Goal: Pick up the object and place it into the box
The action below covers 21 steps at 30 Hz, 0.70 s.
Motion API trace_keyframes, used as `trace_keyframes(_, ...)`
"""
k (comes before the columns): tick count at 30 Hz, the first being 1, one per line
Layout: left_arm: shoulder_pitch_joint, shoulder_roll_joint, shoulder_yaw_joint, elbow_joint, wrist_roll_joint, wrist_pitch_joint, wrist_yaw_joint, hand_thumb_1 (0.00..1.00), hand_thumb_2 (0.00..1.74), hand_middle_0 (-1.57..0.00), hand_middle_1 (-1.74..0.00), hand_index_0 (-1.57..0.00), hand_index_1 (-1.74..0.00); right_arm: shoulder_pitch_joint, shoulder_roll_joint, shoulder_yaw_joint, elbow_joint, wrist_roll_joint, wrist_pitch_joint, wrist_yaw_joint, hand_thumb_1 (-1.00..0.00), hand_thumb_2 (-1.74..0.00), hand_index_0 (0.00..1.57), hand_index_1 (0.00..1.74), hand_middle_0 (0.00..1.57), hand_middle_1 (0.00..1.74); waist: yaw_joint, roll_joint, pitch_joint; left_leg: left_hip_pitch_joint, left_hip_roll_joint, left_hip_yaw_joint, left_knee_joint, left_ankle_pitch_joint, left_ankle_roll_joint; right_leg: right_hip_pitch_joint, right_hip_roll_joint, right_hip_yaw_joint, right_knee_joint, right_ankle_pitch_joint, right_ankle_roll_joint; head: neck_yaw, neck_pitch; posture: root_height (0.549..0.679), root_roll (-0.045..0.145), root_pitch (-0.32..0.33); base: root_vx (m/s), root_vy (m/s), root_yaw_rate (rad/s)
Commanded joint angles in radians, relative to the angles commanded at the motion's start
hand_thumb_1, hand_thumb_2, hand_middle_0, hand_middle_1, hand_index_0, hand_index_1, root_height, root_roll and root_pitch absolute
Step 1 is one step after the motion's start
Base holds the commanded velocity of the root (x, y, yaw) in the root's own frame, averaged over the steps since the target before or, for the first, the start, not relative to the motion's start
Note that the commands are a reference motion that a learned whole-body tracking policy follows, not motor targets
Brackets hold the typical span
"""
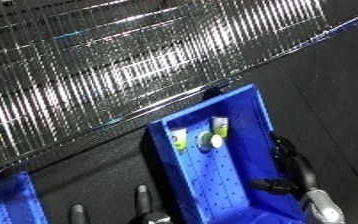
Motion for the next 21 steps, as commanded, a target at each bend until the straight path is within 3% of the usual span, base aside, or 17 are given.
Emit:
trace_keyframes(8,-0.014,0.008,0.011,-0.011,0.016,0.019,0.0,0.0,0.0,0.0,0.0,0.0,0.0,-0.03,0.015,0.078,-0.081,-0.103,0.036,0.034,0.0,0.0,0.0,0.0,0.0,0.0,0.014,-0.008,0.0,-0.007,0.001,-0.005,0.005,0.007,-0.0028,-0.002,-0.0017,-0.006,0.007,-0.007,0.0008,-0.218,0.032,0.649,0.068,0.056,0.008,-0.014,0.076)
trace_keyframes(10,-0.024,0.01,0.013,-0.012,0.021,0.027,0.002,0.0,0.0,0.0,0.0,0.0,0.0,-0.041,0.021,0.096,-0.098,-0.124,0.048,0.035,0.0,0.0,0.0,0.0,0.0,0.0,0.019,-0.009,0.0,-0.007,0.002,-0.008,0.0,0.013,-0.0049,-0.001,-0.0022,-0.008,0.006,-0.008,0.0022,-0.267,0.046,0.649,0.067,0.057,0.012,-0.021,0.089)
trace_keyframes(16,-0.056,0.018,0.012,-0.004,0.042,0.038,0.014,0.0,0.0,0.0,0.0,0.0,0.0,-0.073,0.042,0.144,-0.128,-0.18,0.096,0.022,0.0,0.0,0.0,0.0,0.0,0.0,0.036,-0.012,-0.006,-0.013,0.007,-0.019,-0.021,0.035,-0.0094,-0.006,-0.0048,-0.018,0.013,-0.016,0.0069,-0.387,0.179,0.648,0.062,0.064,0.013,-0.027,0.118)
trace_keyframes(21,-0.069,0.025,0.008,0.002,0.055,0.037,-0.003,0.0,0.0,0.0,0.0,0.0,0.0,-0.097,0.057,0.165,-0.118,-0.178,0.148,0.01,0.0,0.0,0.0,0.0,0.0,0.0,0.053,-0.012,-0.01,-0.028,0.008,-0.028,-0.024,0.046,-0.0101,-0.013,-0.0108,-0.03,0.02,-0.019,0.0084,-0.43,0.184,0.647,0.059,0.071,-0.007,-0.032,0.168)
